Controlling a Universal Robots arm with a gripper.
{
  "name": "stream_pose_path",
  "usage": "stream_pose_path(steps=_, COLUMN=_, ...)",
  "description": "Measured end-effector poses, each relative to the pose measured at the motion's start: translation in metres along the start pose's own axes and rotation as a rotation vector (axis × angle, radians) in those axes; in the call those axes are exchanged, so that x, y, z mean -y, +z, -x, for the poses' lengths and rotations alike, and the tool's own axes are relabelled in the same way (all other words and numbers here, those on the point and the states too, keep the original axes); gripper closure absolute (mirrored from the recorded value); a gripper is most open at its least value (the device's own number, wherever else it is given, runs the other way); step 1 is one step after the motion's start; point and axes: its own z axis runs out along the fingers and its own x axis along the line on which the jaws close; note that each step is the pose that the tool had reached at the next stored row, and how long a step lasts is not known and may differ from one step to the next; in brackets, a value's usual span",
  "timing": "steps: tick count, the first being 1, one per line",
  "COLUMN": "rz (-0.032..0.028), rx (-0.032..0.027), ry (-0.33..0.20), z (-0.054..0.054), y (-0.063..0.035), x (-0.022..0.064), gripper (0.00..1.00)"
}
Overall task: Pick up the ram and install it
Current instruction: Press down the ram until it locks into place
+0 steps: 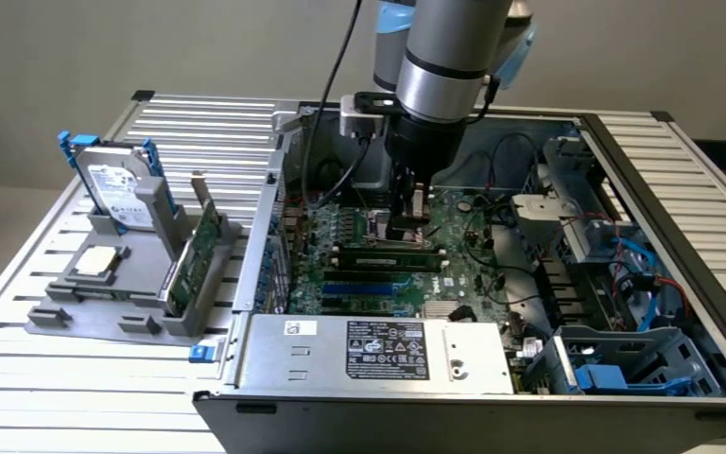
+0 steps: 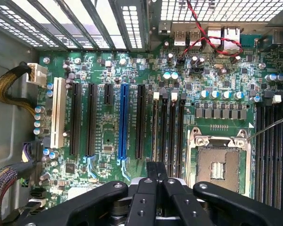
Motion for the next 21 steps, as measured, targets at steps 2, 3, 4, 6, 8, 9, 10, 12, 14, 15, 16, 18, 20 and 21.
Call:
stream_pose_path(steps=2, rz=0.0, rx=0.0, ry=0.0, z=0.0, y=0.0, x=0.0, gripper=0.89)
stream_pose_path(steps=3, rz=0.0, rx=0.0, ry=0.0, z=0.0, y=0.0, x=0.0, gripper=0.89)
stream_pose_path(steps=4, rz=0.0, rx=0.0, ry=0.0, z=0.0, y=0.0, x=0.0, gripper=0.89)
stream_pose_path(steps=6, rz=0.0, rx=0.0, ry=0.0, z=0.0, y=0.0, x=0.0, gripper=0.89)
stream_pose_path(steps=8, rz=0.0, rx=0.0, ry=0.0, z=0.0, y=0.0003, x=-0.0003, gripper=0.89)
stream_pose_path(steps=9, rz=-0.0013, rx=0.0, ry=0.0, z=0.0, y=0.0012, x=-0.0018, gripper=0.89)
stream_pose_path(steps=10, rz=-0.0054, rx=-0.0002, ry=0.0, z=0.0, y=0.0029, x=-0.0044, gripper=0.89)
stream_pose_path(steps=12, rz=-0.015, rx=-0.0003, ry=0.001, z=0.001, y=0.0062, x=-0.0089, gripper=0.89)
stream_pose_path(steps=14, rz=-0.0248, rx=-0.0007, ry=0.0, z=0.001, y=0.0086, x=-0.0113, gripper=0.89)
stream_pose_path(steps=15, rz=-0.0289, rx=-0.0008, ry=0.0, z=0.001, y=0.0102, x=-0.0124, gripper=0.89)
stream_pose_path(steps=16, rz=-0.0331, rx=-0.0009, ry=0.0, z=0.001, y=0.0119, x=-0.0134, gripper=0.89)
stream_pose_path(steps=18, rz=-0.0385, rx=-0.0012, ry=-0.001, z=0.001, y=0.0154, x=-0.0149, gripper=0.89)
stream_pose_path(steps=20, rz=-0.0418, rx=-0.0013, ry=-0.001, z=0.002, y=0.019, x=-0.0164, gripper=0.89)
stream_pose_path(steps=21, rz=-0.0428, rx=-0.0013, ry=-0.001, z=0.002, y=0.0206, x=-0.017, gripper=0.89)
